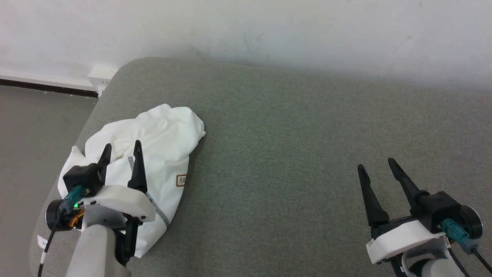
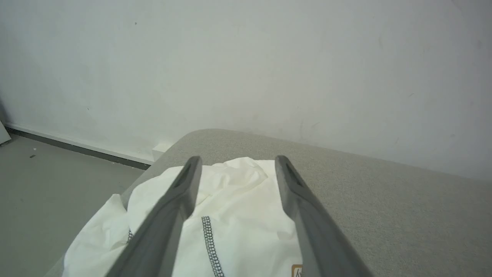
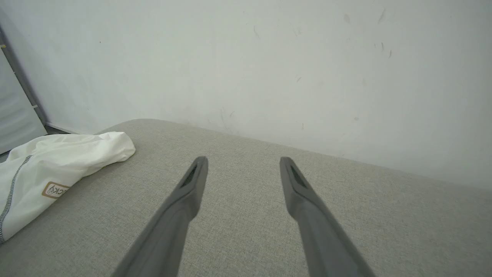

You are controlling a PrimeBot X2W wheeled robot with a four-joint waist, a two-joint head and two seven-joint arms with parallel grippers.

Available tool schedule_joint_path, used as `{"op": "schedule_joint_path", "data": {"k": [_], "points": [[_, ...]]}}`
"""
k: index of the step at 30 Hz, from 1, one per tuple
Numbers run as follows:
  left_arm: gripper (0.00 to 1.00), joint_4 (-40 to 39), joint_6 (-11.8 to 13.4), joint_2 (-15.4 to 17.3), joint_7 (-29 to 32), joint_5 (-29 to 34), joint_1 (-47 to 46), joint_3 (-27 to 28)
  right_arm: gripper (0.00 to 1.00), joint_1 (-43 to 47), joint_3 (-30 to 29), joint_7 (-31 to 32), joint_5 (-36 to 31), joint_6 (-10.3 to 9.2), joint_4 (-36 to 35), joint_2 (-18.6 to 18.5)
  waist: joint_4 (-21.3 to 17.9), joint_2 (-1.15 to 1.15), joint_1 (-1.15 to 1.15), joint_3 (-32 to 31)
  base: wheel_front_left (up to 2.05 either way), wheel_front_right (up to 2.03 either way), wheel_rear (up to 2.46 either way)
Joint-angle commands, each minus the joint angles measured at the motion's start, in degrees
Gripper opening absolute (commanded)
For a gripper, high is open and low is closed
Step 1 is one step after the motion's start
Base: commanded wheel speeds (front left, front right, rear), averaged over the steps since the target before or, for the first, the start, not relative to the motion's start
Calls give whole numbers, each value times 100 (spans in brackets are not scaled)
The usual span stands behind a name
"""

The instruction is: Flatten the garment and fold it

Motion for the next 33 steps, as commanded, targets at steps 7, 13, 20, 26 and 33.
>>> {"op": "schedule_joint_path", "data": {"k": [7,13,20,26,33], "points": [[100,1387,-198,354,878,-347,-763,89,100,-191,52,-65,73,-4,36,13,-448,0,-1,423,0,0,0],[100,2444,-373,596,1796,-675,-1173,69,100,-281,86,-150,131,-4,102,14,-565,0,-1,565,0,0,0],[100,3498,-504,761,3185,-1017,-1551,-135,100,-367,139,-246,195,-5,169,15,-567,0,-1,674,0,0,0],[0,3808,-560,856,3483,-1290,-1755,-266,100,-421,213,-322,262,-5,259,16,-534,0,-1,702,0,0,0],[0,3765,-474,1102,2356,-1363,-1834,-160,100,-387,190,-446,364,-5,400,17,-509,0,-1,456,0,0,0]]}}
